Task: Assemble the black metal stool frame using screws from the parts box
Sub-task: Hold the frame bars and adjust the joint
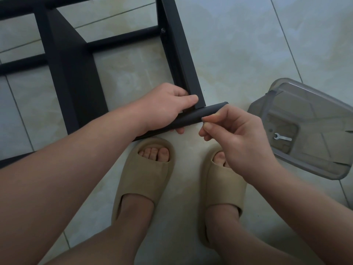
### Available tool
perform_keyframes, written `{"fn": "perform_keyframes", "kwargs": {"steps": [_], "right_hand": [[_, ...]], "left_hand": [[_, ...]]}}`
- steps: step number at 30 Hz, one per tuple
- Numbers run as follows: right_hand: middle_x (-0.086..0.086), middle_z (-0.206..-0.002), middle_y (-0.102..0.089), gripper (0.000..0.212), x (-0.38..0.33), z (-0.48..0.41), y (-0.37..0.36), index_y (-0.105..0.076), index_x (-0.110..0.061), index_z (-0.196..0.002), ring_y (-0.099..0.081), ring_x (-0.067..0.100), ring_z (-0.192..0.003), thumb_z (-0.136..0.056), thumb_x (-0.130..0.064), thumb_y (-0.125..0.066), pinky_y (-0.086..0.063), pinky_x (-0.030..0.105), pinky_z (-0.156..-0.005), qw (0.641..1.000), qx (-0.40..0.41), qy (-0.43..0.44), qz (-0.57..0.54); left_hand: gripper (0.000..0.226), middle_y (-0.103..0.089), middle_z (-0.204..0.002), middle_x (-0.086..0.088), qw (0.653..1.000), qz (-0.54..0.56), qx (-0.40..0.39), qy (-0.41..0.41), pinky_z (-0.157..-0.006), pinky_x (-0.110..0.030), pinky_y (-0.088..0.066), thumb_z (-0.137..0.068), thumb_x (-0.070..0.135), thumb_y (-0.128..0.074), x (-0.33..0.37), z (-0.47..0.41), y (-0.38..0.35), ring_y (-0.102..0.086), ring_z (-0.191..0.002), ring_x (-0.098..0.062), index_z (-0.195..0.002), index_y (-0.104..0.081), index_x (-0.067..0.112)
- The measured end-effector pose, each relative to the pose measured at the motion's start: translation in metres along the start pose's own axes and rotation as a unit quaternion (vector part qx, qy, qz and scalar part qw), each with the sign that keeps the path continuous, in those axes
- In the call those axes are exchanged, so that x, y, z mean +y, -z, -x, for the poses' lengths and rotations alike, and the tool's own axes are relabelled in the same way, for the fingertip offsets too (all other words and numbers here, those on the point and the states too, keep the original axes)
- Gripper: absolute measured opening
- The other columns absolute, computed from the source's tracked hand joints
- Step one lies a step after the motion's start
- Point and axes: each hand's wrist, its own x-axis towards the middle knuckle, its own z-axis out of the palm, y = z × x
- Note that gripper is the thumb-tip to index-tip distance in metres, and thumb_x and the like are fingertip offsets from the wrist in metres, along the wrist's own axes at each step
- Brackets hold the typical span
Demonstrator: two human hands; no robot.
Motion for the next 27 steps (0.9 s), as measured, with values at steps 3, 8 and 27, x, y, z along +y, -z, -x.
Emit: {"fn": "perform_keyframes", "kwargs": {"steps": [3, 8, 27], "right_hand": [[0.002, -0.065, -0.069, 0.014, 0.000, -0.003, 0.003, -0.065, -0.003, -0.085, -0.064, 0.013, -0.064, -0.092, 0.010, -0.062, -0.053, 0.021, -0.065, 1.000, -0.006, -0.010, -0.024], [0.004, -0.072, -0.071, 0.015, 0.006, 0.002, -0.003, -0.063, -0.006, -0.083, -0.066, 0.017, -0.070, -0.092, 0.007, -0.064, -0.049, 0.018, -0.057, 0.999, 0.020, 0.019, 0.047], [-0.019, -0.062, -0.057, 0.033, -0.017, -0.020, 0.008, -0.067, -0.032, -0.114, -0.063, 0.018, -0.075, -0.086, -0.048, -0.073, -0.053, 0.039, -0.071, 0.900, 0.036, 0.066, 0.429]], "left_hand": [[0.041, -0.072, -0.077, -0.019, 1.000, 0.002, 0.000, 0.000, -0.058, -0.027, -0.050, -0.102, 0.038, -0.053, -0.001, 0.000, 0.000, -0.068, -0.055, -0.021, -0.097, -0.068, 0.000], [0.040, -0.072, -0.078, -0.019, 1.000, 0.004, 0.001, -0.005, -0.059, -0.027, -0.050, -0.102, 0.037, -0.053, -0.002, 0.001, 0.000, -0.070, -0.057, -0.022, -0.095, -0.068, 0.002], [0.033, -0.074, -0.089, -0.017, 0.999, 0.041, 0.000, 0.001, -0.067, -0.039, -0.060, -0.100, 0.033, -0.059, -0.001, 0.003, 0.008, -0.074, -0.064, -0.029, -0.098, -0.063, 0.001]]}}
